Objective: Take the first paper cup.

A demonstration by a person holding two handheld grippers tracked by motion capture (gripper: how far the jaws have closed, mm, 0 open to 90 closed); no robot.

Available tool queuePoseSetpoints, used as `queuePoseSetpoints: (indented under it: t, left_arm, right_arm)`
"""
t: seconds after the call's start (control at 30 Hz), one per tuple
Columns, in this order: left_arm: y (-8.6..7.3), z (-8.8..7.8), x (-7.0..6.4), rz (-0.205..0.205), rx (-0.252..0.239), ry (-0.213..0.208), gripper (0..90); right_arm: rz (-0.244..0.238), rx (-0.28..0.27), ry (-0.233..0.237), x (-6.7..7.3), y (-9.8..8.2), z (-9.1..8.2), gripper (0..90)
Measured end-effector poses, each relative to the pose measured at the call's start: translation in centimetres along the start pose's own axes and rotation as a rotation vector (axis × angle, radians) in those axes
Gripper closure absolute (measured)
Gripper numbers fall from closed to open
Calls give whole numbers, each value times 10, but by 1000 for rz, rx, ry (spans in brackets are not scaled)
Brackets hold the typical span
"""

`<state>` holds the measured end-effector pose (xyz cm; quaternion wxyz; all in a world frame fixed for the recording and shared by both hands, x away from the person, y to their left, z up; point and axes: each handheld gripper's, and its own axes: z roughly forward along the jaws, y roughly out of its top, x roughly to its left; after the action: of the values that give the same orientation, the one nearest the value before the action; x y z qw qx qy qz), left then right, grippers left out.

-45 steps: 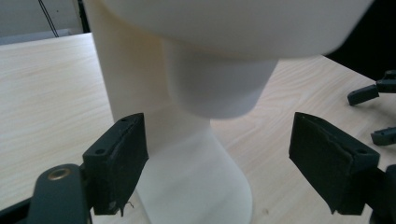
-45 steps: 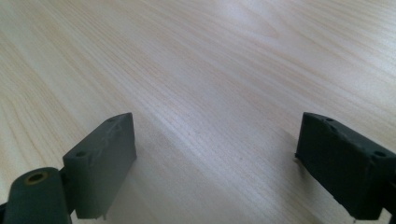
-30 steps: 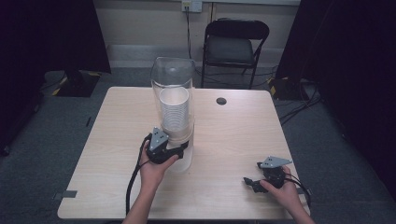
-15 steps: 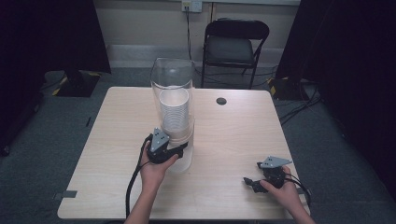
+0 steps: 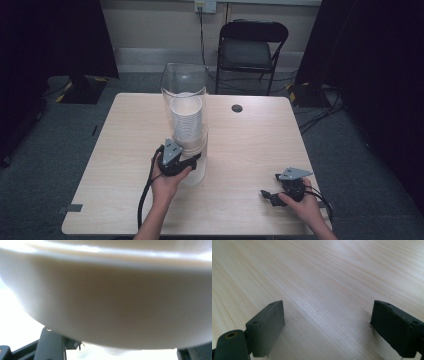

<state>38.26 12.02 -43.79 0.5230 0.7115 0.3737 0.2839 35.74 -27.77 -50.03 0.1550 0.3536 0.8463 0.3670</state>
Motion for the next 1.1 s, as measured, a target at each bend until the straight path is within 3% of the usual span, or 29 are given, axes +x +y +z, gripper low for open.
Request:
queuePoseSetpoints:
  t: [0.37, 0.43, 0.47, 0.5, 0.57, 0.63, 0.7, 0.83, 0.87, 0.9, 1.1]
  left_arm:
    - [-3, 2, -2, -22, -23, 11, 359]
    - [-10, 4, -2, -15, 25, 28, 361]
    - [-10, 4, -2, -15, 25, 28, 366]
    - [-26, 6, -1, -26, 100, 37, 365]
    - [-27, 6, -2, -33, 85, 27, 364]
    - [-24, 3, -3, -13, 110, 5, 363]
    - [-26, 2, -2, 0, 106, 3, 362]
    - [-27, 3, -1, -11, 88, -11, 361]
    - [-28, 3, 0, 9, 86, -2, 361]
    - [-32, 3, -1, 11, 55, -3, 360]
    - [-32, 2, -2, -10, 37, 1, 348]
  right_arm:
    - [0, 0, 0, 0, 0, 0, 113]
    - [0, 0, 0, 0, 0, 0, 113]
    - [0, 0, 0, 0, 0, 0, 113]
    - [1, 1, -2, 0, 0, 0, 113]
    - [-1, 0, 0, 0, 0, 0, 113]
    - [-2, 0, 2, 0, 0, 0, 112]
    - [-3, 0, 4, 0, 0, 0, 111]
    - [-2, 2, 4, -1, 0, 0, 109]
    - [-3, 2, 5, -1, 0, 0, 109]
    - [-2, 3, 7, -1, 0, 0, 108]
    - [-4, 2, 5, -1, 0, 0, 109]
